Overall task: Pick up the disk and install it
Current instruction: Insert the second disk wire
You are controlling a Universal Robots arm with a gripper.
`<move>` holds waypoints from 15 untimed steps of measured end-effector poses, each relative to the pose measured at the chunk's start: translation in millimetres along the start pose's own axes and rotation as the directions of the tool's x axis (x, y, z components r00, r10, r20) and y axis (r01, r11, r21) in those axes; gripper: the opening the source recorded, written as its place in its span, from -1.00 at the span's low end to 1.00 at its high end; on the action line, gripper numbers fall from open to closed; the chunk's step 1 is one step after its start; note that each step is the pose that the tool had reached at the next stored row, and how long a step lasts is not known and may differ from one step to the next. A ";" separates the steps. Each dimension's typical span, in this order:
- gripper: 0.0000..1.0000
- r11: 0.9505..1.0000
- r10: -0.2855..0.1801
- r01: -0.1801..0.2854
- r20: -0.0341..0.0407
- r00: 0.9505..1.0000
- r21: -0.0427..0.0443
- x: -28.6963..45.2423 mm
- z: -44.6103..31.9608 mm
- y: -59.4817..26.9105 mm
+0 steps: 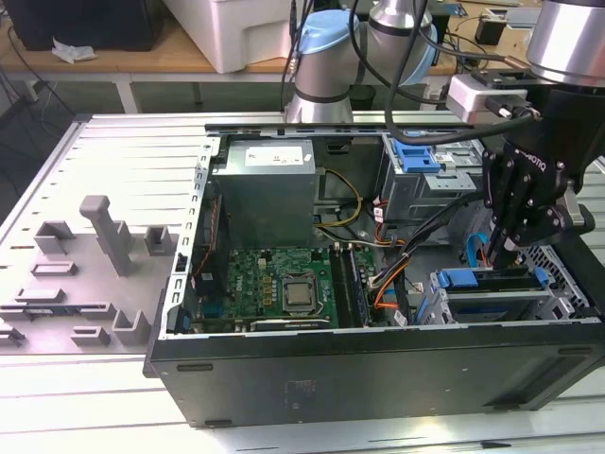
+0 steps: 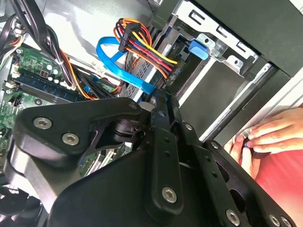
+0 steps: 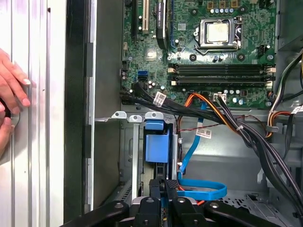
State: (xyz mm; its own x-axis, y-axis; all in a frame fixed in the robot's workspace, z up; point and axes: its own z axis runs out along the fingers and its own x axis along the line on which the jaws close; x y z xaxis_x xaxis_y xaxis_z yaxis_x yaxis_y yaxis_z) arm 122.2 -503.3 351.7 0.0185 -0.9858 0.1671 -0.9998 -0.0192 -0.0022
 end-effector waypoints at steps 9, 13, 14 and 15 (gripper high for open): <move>-0.68 1.000 -0.015 0.015 0.000 1.000 0.004 -0.5 2.8 0.1; -0.68 1.000 -0.015 0.015 0.000 1.000 0.005 -0.6 3.8 0.3; -0.68 1.000 -0.016 0.016 0.000 1.000 0.005 -0.7 4.2 0.3; -0.68 1.000 -0.016 0.016 0.000 1.000 0.006 -0.8 4.7 0.4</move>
State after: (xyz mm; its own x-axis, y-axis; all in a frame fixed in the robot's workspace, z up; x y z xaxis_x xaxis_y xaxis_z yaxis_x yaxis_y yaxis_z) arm 121.9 -503.3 347.0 0.0345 -0.9853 0.1673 -0.9993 -0.0359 -0.0051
